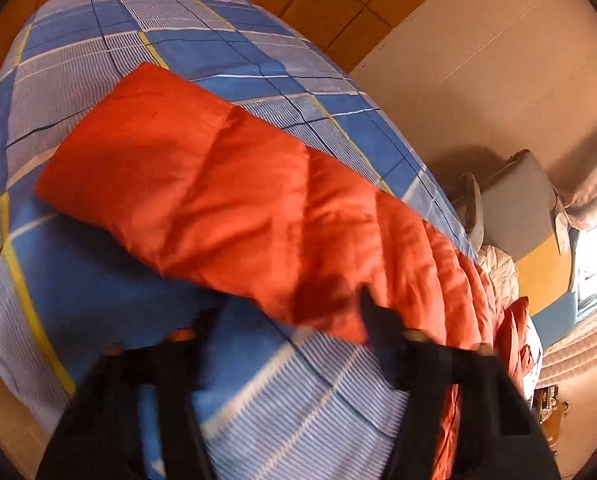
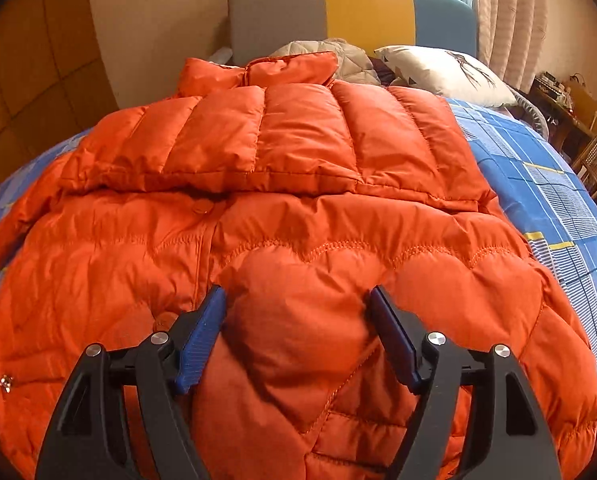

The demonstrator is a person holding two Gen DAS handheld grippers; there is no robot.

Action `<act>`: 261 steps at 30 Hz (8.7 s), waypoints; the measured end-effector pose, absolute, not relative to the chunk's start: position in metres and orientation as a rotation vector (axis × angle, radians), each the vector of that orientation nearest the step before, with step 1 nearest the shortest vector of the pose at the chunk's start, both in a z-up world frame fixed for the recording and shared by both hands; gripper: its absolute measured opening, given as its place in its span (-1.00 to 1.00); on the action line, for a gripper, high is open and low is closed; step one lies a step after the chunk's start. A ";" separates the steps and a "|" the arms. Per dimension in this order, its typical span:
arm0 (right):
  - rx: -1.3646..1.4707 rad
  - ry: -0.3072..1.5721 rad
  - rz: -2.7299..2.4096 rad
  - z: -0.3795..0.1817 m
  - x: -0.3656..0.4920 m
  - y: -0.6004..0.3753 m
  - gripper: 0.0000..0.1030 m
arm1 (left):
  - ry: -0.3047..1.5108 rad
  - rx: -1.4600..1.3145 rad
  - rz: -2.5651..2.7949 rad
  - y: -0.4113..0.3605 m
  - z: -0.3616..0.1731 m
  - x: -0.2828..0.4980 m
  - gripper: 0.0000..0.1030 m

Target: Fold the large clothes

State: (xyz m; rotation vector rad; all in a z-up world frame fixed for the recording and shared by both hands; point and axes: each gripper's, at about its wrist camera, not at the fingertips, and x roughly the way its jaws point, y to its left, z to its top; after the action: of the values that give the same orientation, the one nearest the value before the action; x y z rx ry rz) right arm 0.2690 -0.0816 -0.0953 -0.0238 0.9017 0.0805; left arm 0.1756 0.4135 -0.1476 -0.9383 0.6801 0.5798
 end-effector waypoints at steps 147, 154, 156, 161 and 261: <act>0.158 1.113 0.099 -0.084 0.210 -0.271 0.50 | 0.929 -0.366 -0.017 0.248 -0.123 0.140 0.23; 0.277 1.166 0.207 -0.108 0.150 -0.280 0.38 | 0.955 -0.404 -0.076 0.230 -0.136 0.090 -0.22; 0.277 1.152 0.232 -0.108 0.141 -0.277 -0.01 | 0.958 -0.392 -0.097 0.223 -0.137 0.084 -0.48; 0.254 1.080 0.301 -0.081 0.125 -0.274 -0.67 | 0.910 -0.412 -0.163 0.222 -0.119 0.065 -0.87; 0.031 0.908 0.256 -0.015 0.270 -0.243 0.25 | 0.839 -0.318 -0.203 0.245 -0.059 0.171 -0.14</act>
State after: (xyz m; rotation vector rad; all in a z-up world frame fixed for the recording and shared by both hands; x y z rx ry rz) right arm 0.2695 -0.2433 -0.0151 0.0307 0.9078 0.2565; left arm 0.1712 0.2446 -0.0592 -0.3176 0.8390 -0.2026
